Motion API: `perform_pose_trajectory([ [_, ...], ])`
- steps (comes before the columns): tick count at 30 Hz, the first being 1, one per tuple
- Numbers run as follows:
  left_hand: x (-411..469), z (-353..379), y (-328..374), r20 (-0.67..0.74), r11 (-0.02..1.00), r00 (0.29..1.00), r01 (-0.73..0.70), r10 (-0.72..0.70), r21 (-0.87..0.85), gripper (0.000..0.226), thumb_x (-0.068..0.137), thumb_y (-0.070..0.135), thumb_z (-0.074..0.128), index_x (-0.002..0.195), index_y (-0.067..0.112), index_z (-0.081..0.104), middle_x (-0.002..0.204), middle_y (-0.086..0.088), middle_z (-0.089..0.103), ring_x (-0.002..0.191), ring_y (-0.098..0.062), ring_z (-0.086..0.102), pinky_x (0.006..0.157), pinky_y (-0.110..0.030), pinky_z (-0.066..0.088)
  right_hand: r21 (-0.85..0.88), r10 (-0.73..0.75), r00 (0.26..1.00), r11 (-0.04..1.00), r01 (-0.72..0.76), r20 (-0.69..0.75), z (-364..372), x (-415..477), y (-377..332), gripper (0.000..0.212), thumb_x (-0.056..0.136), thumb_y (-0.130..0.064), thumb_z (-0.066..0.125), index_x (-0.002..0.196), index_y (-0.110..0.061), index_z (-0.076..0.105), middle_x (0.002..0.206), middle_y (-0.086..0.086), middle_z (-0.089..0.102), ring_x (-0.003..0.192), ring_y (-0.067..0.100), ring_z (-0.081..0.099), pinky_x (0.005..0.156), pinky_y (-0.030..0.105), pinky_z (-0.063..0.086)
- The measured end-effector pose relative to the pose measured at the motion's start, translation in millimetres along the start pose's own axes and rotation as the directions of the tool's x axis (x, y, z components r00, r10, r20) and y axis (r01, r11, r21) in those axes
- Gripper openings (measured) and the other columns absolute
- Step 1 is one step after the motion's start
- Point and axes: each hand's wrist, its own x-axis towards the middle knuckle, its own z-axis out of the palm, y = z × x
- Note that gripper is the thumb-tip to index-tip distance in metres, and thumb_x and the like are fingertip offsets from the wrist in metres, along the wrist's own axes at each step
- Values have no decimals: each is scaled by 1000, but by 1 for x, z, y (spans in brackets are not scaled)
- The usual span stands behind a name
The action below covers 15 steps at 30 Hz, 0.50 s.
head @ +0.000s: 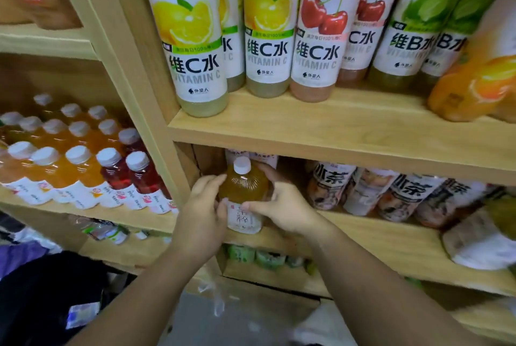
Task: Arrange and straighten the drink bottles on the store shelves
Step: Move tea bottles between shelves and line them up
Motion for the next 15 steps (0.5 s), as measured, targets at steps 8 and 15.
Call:
perform_pose_trajectory([
  [8, -6, 5, 26, 448, 906, 889, 108, 96, -410, 84, 69, 34, 93, 138, 52, 48, 115, 18, 70, 104, 2, 66, 87, -26, 57, 27, 110, 967, 994, -107, -228, -25, -103, -14, 78, 76, 1, 87, 139, -30, 52, 134, -7, 62, 124, 5, 60, 105, 28, 51],
  [15, -25, 57, 123, 661, 802, 651, 133, 373, -583, 86, 64, 4, 94, 130, 42, 55, 117, 14, 73, 106, -8, 71, 86, -27, 59, 74, 173, 891, 985, -156, -421, -89, -222, -27, 82, 77, 0, 87, 147, -23, 52, 138, -1, 64, 127, 13, 60, 104, 39, 54],
])
